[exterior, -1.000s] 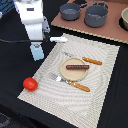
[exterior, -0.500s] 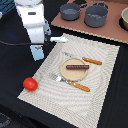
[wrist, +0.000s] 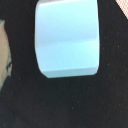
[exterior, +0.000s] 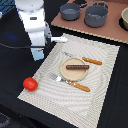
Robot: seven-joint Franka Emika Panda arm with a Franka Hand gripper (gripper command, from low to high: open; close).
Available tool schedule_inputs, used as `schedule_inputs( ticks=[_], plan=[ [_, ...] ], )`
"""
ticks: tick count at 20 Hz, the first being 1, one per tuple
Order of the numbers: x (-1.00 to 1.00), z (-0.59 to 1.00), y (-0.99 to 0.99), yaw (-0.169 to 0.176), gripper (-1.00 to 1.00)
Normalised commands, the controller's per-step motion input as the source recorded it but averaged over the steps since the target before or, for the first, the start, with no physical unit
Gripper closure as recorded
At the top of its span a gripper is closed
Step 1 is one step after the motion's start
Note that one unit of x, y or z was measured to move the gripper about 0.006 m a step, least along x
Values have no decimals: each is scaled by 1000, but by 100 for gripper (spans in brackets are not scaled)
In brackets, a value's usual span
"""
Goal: Interact with the objects in diverse but meaningful ways.
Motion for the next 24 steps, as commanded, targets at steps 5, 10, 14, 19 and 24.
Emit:
schedule_inputs(
  ticks=[5, 10, 14, 19, 24],
  plan=[
    [-245, -315, 0, 0, -100],
    [-243, -327, 0, 0, -100],
    [-215, -301, 0, 0, -100],
    [-121, -243, 2, 0, -100],
    [-20, -187, 107, 1, -100]
  ],
)
